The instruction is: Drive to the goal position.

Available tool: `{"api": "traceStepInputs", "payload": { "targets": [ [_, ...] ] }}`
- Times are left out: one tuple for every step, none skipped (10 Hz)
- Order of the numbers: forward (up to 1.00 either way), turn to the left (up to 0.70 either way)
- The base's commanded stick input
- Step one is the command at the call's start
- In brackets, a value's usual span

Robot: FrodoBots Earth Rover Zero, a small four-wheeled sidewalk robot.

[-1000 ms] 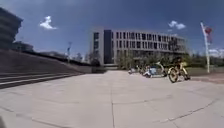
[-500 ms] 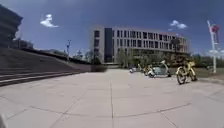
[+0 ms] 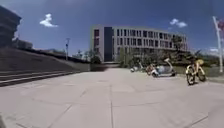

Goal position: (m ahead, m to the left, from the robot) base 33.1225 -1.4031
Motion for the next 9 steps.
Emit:
{"api": "traceStepInputs", "payload": {
  "targets": [
    [1.0, 0.0],
    [1.0, 0.0],
    [1.0, 0.0],
    [1.0, 0.0],
    [1.0, 0.0],
    [1.0, 0.0],
    [1.0, 0.0],
    [1.0, 0.0],
    [1.0, 0.0]
  ]
}}
